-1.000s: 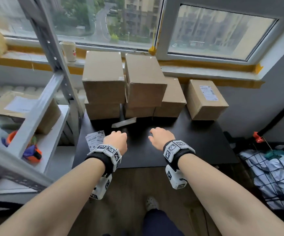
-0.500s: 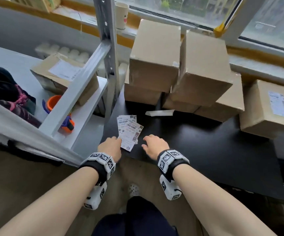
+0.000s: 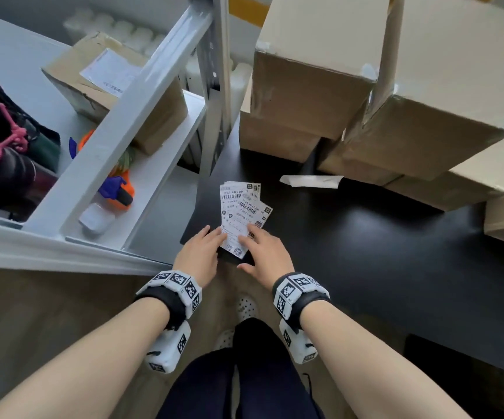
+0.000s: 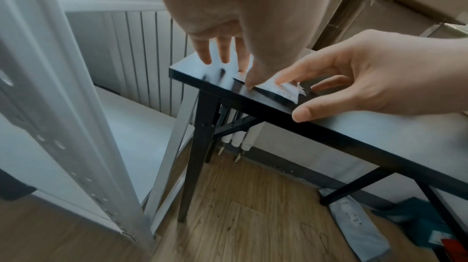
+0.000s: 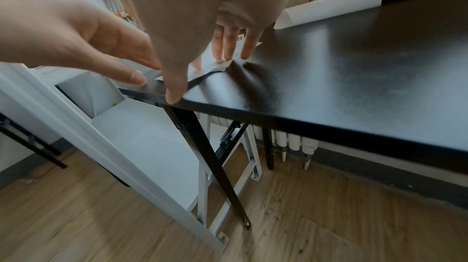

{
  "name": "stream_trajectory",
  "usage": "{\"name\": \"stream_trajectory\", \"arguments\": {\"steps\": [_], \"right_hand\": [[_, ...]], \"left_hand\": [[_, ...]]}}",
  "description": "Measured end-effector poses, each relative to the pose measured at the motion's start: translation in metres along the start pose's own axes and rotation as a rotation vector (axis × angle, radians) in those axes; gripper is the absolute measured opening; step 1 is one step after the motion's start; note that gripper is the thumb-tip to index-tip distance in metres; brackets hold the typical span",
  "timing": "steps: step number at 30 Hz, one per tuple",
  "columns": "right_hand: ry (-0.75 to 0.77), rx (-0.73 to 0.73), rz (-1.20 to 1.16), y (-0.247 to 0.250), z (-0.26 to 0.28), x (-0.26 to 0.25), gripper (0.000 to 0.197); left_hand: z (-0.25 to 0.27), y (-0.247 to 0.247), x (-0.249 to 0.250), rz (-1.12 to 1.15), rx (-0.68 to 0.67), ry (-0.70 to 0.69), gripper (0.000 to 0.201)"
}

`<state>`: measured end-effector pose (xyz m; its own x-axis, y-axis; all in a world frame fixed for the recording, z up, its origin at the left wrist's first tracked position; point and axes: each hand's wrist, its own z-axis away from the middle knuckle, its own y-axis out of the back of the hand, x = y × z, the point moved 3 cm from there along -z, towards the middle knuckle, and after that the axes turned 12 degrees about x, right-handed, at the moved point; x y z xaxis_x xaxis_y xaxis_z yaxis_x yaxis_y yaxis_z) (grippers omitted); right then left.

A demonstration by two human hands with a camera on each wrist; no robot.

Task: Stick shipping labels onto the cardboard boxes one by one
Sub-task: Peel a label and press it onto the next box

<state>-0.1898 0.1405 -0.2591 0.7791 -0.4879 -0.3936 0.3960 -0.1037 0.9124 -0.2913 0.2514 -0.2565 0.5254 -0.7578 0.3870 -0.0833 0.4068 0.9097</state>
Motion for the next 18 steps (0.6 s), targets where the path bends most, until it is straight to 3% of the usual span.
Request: {"name": "stream_trajectory", "arguments": {"steps": [7, 11, 13, 18], "right_hand": [[0.069, 0.124, 0.018, -0.002, 0.004, -0.004, 0.026], [0.142, 0.133, 0.071, -0.004, 0.002, -0.004, 0.021], [0.096, 0.146, -0.015, 0.0, 0.002, -0.002, 0.014], [-0.127, 0.116, -0.162, 0.022, 0.0, 0.004, 0.024]], "left_hand": [[0.003, -0.005, -0.002, 0.078, -0.034, 0.056, 0.051], [0.001, -0.002, -0.001, 0.083, -0.04, 0.094, 0.055], [0.0, 0.003, 0.0, 0.103, 0.016, 0.131, 0.059], [-0.004, 0.018, 0.006, 0.18, 0.17, 0.246, 0.05]]}}
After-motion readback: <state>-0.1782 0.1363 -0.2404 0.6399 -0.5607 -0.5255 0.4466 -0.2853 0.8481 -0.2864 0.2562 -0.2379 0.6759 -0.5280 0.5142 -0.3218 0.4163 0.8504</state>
